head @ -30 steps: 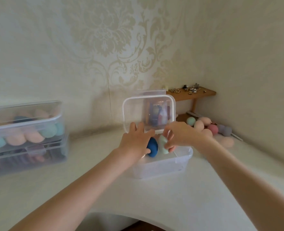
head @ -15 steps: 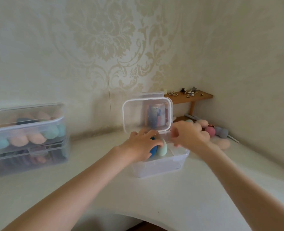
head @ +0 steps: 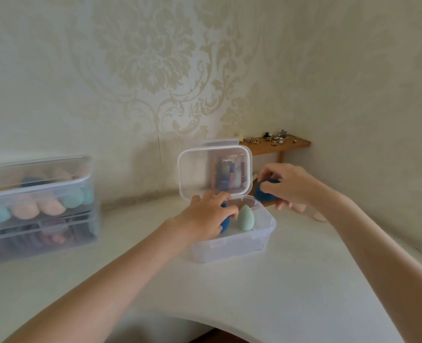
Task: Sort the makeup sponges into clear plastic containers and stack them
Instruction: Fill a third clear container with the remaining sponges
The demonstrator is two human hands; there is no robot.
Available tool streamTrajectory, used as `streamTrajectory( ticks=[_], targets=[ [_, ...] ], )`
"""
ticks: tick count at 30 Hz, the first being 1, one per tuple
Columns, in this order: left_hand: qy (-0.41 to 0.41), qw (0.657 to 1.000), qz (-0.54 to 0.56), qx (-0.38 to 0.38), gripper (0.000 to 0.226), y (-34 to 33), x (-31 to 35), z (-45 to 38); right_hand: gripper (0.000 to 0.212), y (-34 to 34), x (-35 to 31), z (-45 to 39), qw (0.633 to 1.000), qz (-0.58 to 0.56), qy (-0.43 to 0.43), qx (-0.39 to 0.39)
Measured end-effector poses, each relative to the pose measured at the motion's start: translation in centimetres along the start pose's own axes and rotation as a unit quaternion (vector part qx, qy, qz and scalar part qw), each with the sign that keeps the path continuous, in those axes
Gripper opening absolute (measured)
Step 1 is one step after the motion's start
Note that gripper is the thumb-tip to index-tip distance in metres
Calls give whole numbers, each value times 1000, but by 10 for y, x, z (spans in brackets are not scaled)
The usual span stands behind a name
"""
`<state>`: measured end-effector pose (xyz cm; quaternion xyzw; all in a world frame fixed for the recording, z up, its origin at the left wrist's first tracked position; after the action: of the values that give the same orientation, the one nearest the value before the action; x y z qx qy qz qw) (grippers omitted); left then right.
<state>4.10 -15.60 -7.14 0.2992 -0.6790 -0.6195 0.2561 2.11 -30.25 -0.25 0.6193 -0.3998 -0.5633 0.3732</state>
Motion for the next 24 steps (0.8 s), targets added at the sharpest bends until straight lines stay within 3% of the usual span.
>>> streamTrajectory(
  ticks=[4,8,11,14,16,21,24],
  targets=[
    [-35,995,-94,0,58,-1,6,-1,12,-32,-16,-4,993,64,27,-94],
    [-86,989,-123,0,62,-1,8,-4,21,-42,-11,-11,995,36,-2,-93],
    [-135,983,-123,35,63,0,12,-5,14,-45,-9,-16,996,33,-14,-81],
    [-104,985,-140,-11,58,-7,10,-7,13,-34,1,-21,999,13,-35,8],
    [-89,987,-131,-38,48,-6,11,-7,16,-31,4,-20,999,6,-42,27],
    [-92,992,-79,-14,27,-4,9,-7,26,-39,-14,-14,986,165,23,-15],
    [-53,998,-27,5,31,1,8,-12,20,-55,-22,-13,979,187,36,-78]
  ],
)
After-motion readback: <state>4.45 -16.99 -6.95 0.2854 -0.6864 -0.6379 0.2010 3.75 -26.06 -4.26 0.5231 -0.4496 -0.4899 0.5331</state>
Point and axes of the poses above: each hand's wrist, its own z-axis away from the middle knuckle, its own y-axis out of the back of the hand, x = y × z, the point moved 6 cm from there along -z, towards the middle knuckle, and after that the axes turned 5 degrees about z, right-handed, at the moved point
